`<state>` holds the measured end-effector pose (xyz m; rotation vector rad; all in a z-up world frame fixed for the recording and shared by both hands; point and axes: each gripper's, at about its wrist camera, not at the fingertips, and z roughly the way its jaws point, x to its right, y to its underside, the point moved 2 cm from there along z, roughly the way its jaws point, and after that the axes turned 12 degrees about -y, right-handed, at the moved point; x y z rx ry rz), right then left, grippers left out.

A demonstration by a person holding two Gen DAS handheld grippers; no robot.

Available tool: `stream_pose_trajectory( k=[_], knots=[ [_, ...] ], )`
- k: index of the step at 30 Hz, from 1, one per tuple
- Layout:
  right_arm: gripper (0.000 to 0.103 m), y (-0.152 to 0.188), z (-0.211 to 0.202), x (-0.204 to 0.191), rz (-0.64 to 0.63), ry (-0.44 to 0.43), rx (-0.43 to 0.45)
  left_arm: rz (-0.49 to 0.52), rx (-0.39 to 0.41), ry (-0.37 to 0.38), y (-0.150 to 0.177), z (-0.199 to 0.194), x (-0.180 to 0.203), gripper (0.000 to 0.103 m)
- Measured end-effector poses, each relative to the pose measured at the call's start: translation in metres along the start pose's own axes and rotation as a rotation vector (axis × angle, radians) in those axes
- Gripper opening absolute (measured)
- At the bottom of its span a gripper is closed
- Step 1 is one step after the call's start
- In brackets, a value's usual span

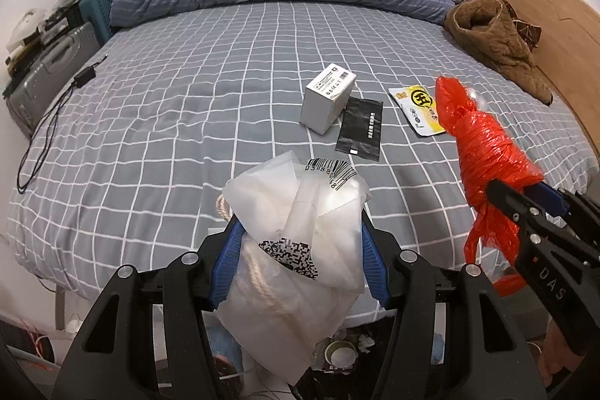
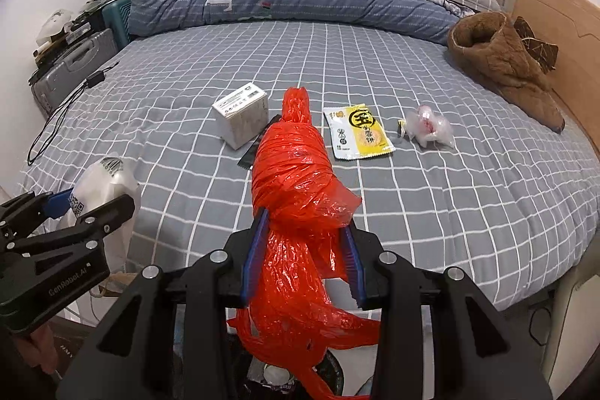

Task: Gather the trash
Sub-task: 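Lift the white mesh bag and red bag and carry both toward the bin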

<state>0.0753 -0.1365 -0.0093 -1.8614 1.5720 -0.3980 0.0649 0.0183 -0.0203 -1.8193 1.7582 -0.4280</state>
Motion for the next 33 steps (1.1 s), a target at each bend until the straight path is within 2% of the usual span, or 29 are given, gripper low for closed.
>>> stream_pose_trajectory(
  k=[13,24,33],
  knots=[
    [0.036,0.034,-0.023,-0.016,0.003,-0.001,-0.011,-0.004,0.001,0.002,0.028,-0.027,-0.003,0.056],
    [0.036,0.069,-0.037,-0.029,-0.004,0.001,-0.027,-0.005,-0.021,0.004,0.069,-0.038,-0.004,0.056],
    [0.036,0.102,-0.048,-0.049,-0.026,-0.020,-0.040,-0.049,-0.043,0.017,0.106,-0.042,-0.015,0.056]
  ],
)
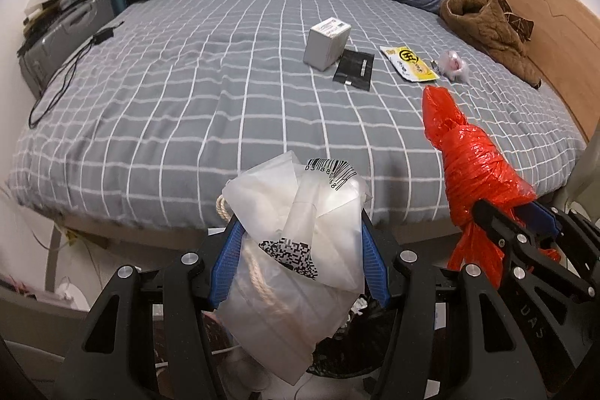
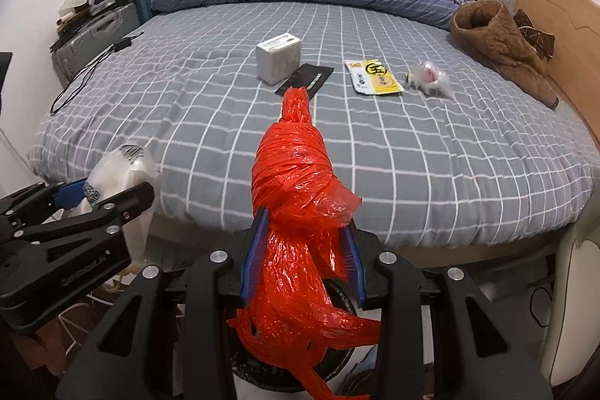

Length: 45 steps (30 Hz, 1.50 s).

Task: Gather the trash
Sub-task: 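Lift the white mesh bag and red bag and carry both toward the bin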

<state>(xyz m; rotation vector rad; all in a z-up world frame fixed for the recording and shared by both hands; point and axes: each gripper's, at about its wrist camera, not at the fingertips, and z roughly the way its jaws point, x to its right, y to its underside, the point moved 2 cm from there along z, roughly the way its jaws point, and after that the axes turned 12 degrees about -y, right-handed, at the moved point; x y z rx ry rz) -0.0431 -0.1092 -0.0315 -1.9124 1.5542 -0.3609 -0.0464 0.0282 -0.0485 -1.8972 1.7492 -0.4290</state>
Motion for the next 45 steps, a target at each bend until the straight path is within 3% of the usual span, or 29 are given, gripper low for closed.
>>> stream_pose_trajectory(
  k=[11,26,45],
  knots=[
    [0.036,0.041,0.004,-0.016,-0.003,-0.024,-0.038,-0.005,-0.042,-0.012,0.046,0.010,-0.006,0.056],
    [0.036,0.101,0.036,-0.006,0.055,-0.019,-0.149,0.021,-0.107,-0.014,0.097,0.037,0.011,0.056],
    [0.036,0.138,0.091,-0.001,0.057,-0.029,-0.265,0.040,-0.178,-0.033,0.117,0.092,0.019,0.056]
  ],
)
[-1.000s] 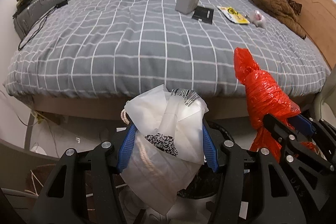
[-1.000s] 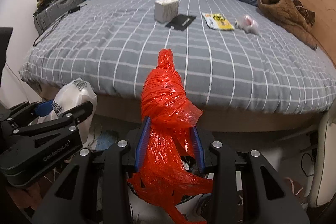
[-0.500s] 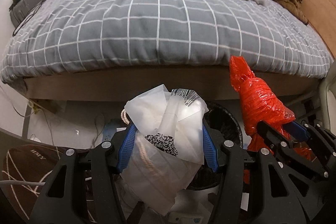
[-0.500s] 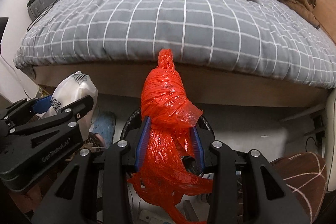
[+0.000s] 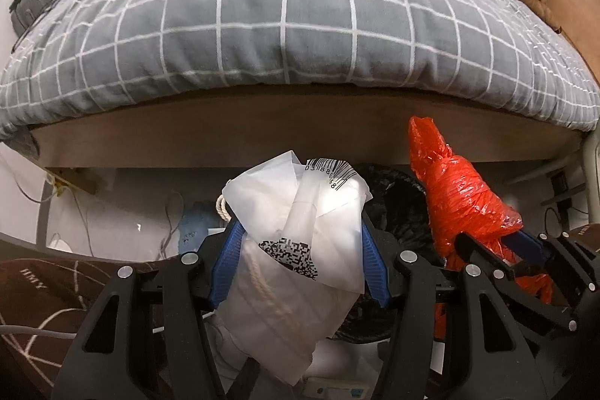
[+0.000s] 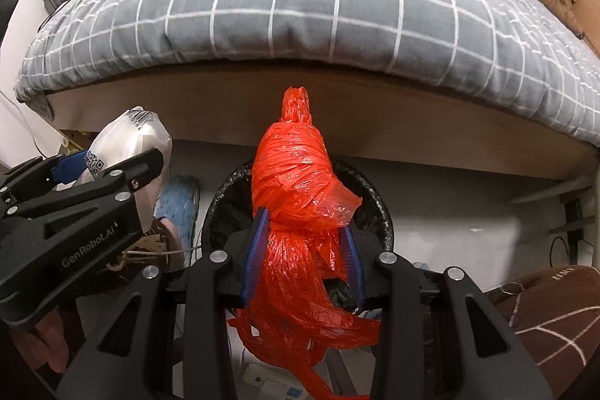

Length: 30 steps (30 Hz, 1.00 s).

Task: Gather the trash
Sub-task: 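Lift the white mesh bag and red bag and carry both toward the bin, then drop the red bag into the bin with the right tool while the left tool releases the mesh bag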

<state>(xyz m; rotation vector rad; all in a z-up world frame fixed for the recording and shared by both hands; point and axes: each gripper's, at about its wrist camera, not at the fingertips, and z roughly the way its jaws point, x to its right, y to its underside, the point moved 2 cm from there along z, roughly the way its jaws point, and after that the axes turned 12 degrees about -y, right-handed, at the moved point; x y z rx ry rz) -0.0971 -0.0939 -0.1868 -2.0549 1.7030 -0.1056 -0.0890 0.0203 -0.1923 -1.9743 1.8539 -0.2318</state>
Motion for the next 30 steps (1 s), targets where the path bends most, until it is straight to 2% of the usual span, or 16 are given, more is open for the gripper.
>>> stream_pose_trajectory(
  k=[10,17,20,22,27,30],
  knots=[
    [0.037,0.001,0.043,-0.003,-0.010,-0.009,-0.090,-0.015,-0.054,-0.017,0.003,0.029,-0.008,0.056],
    [0.040,-0.003,0.062,-0.014,-0.035,-0.020,-0.109,-0.042,-0.079,-0.026,0.001,0.037,-0.020,0.056],
    [0.051,-0.003,0.062,-0.016,-0.046,-0.028,-0.108,-0.047,-0.083,-0.028,0.001,0.038,-0.022,0.056],
    [0.064,-0.005,0.061,-0.016,-0.050,-0.023,-0.094,-0.045,-0.083,-0.035,0.001,0.039,-0.022,0.056],
    [0.082,-0.006,0.054,-0.008,-0.051,-0.002,-0.071,-0.031,-0.077,-0.037,0.001,0.035,-0.007,0.056],
    [0.088,-0.005,0.047,0.004,-0.035,0.018,-0.052,-0.016,-0.075,-0.022,-0.001,0.035,0.000,0.056]
  ],
)
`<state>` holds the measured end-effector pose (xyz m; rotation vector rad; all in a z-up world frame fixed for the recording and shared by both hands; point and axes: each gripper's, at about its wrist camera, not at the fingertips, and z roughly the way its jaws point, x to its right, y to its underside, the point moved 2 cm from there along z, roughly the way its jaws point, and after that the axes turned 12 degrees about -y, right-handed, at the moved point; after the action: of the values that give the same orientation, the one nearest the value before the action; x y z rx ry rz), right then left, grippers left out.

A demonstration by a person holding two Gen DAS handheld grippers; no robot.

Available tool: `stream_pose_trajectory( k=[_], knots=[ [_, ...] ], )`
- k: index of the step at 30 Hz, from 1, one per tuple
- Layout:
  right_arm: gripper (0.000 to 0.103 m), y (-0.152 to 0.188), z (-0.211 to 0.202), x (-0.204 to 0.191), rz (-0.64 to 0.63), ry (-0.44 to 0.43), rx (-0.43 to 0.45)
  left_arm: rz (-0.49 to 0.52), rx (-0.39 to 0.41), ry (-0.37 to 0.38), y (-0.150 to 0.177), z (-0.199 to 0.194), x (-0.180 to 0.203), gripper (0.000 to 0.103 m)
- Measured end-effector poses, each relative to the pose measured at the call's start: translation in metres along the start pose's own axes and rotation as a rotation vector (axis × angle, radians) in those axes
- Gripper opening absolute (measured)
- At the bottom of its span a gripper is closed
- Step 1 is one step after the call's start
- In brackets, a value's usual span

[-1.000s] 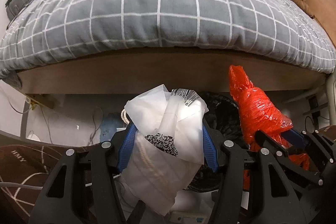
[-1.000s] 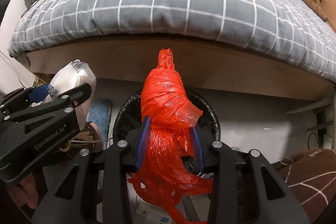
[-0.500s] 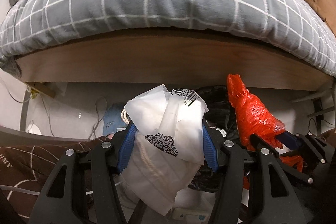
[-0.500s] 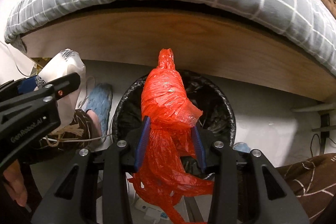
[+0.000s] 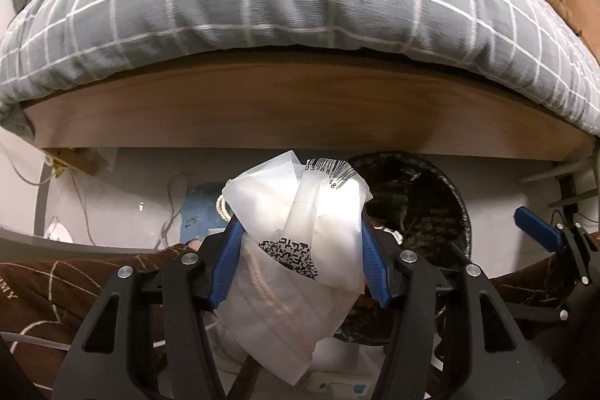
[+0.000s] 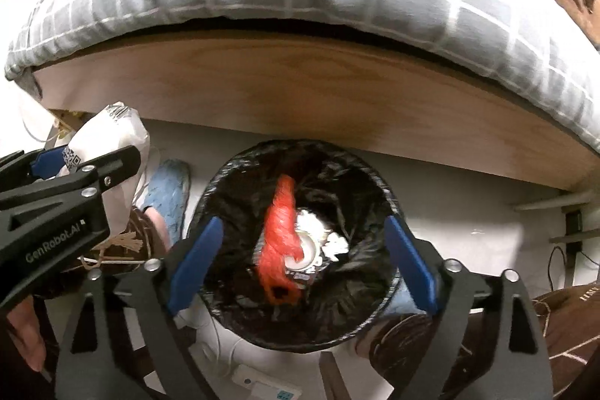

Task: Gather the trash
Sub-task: 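Drop the red bag into the bin with the right tool while the left tool releases the mesh bag, then withdraw both tools from the bin back toward the bed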

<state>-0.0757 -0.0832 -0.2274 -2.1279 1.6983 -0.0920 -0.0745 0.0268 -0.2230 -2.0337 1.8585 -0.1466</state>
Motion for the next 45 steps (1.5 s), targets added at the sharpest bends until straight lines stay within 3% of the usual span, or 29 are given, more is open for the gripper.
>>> stream_pose_trajectory(
  k=[4,13,23,31,33,36,45],
  knots=[
    [0.093,0.000,-0.011,0.022,0.024,0.042,0.029,0.026,0.011,0.021,-0.003,-0.004,0.016,0.056],
    [0.094,0.010,-0.041,0.077,0.118,0.092,0.071,0.114,0.030,0.054,-0.001,-0.011,0.053,0.056],
    [0.094,0.014,-0.054,0.106,0.156,0.132,0.101,0.158,0.001,0.109,0.000,-0.012,0.083,0.058],
    [0.094,0.018,-0.050,0.117,0.196,0.130,0.096,0.175,0.008,0.104,0.000,-0.004,0.088,0.074],
    [0.094,0.018,-0.050,0.119,0.205,0.129,0.098,0.166,0.008,0.091,0.003,-0.001,0.087,0.084],
    [0.094,0.017,-0.051,0.118,0.203,0.130,0.103,0.154,0.012,0.081,0.004,-0.001,0.085,0.090],
    [0.094,0.010,-0.068,0.113,0.184,0.141,0.135,0.145,0.067,0.050,-0.003,-0.017,0.077,0.097]
  ],
)
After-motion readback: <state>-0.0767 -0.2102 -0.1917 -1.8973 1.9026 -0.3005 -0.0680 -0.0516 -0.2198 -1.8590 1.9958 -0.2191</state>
